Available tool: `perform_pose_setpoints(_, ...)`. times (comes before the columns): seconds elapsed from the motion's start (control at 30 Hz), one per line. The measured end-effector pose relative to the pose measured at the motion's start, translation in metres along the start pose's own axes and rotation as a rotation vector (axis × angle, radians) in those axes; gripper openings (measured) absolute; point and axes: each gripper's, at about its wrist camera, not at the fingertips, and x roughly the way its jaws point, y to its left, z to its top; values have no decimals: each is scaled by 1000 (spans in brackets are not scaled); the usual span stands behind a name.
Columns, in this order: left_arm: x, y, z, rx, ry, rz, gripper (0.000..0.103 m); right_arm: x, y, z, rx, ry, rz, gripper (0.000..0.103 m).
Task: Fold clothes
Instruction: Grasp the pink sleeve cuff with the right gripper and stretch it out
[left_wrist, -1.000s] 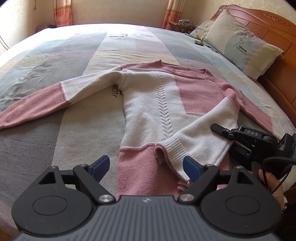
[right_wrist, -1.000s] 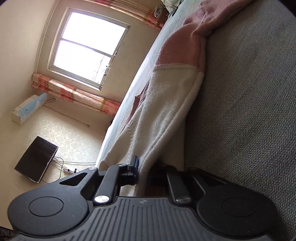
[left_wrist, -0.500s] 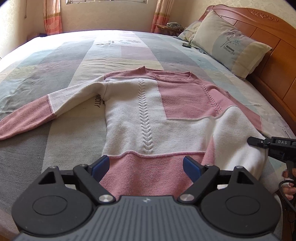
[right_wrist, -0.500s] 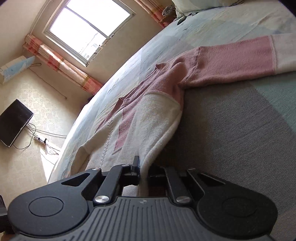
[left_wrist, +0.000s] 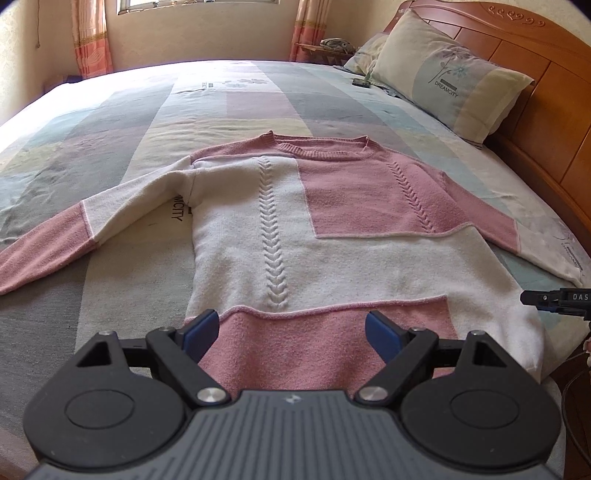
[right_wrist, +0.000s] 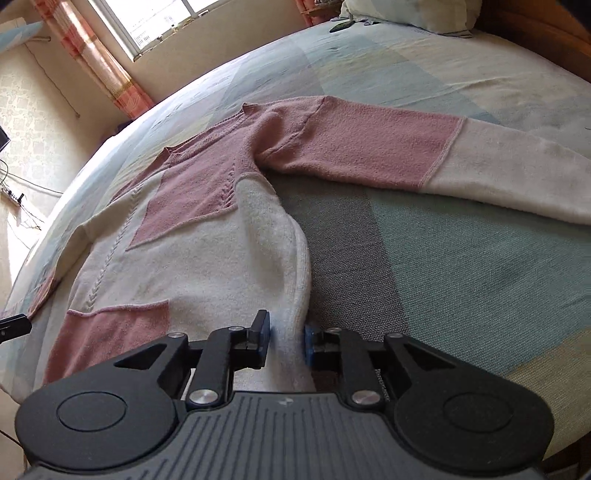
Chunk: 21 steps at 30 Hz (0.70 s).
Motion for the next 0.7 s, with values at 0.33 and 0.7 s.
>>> perform_pose_setpoints(0.33, 20, -19, 3, 27, 32, -41, 86, 8, -65, 33, 395, -130, 163, 71)
perform_pose_setpoints(0.7, 40, -18, 4, 17, 73, -22, 86, 82, -46, 70, 539, -322, 68, 72)
